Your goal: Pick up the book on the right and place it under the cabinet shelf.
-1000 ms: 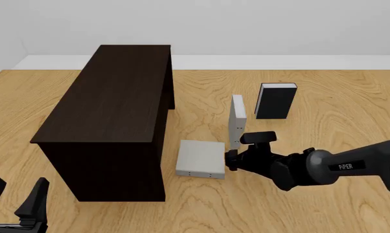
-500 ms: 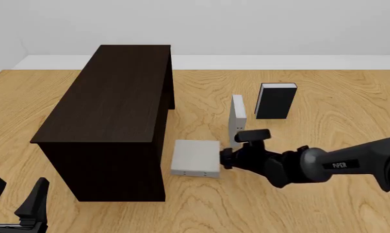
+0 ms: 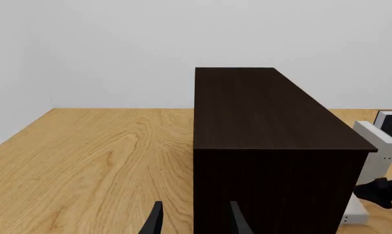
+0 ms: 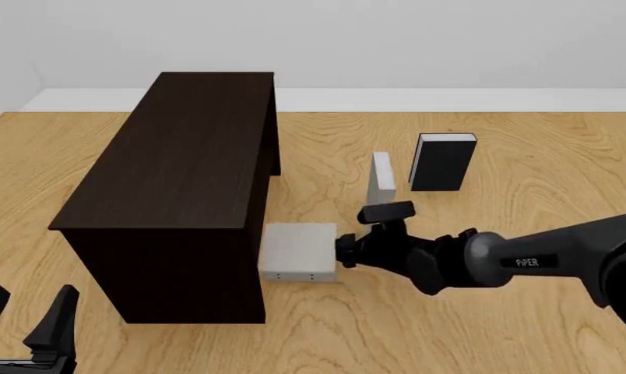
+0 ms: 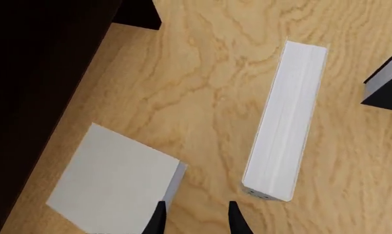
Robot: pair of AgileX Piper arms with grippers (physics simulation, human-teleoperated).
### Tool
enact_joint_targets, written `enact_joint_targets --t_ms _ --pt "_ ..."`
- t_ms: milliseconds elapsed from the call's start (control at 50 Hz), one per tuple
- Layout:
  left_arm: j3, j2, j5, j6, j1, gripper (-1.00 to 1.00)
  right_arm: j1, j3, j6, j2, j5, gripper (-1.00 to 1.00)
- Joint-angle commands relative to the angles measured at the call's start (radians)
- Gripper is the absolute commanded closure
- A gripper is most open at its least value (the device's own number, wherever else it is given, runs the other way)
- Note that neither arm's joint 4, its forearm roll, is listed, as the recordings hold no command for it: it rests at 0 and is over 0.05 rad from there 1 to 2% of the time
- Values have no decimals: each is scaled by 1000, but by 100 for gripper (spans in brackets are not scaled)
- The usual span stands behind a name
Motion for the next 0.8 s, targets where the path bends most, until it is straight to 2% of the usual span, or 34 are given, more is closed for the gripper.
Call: enact_joint_targets --t_ms 20,800 --pt "0 3 -2 0 0 -100 67 -69 98 48 -6 -100" --pt "0 2 -2 0 0 -100 179 -238 115 140 56 -100"
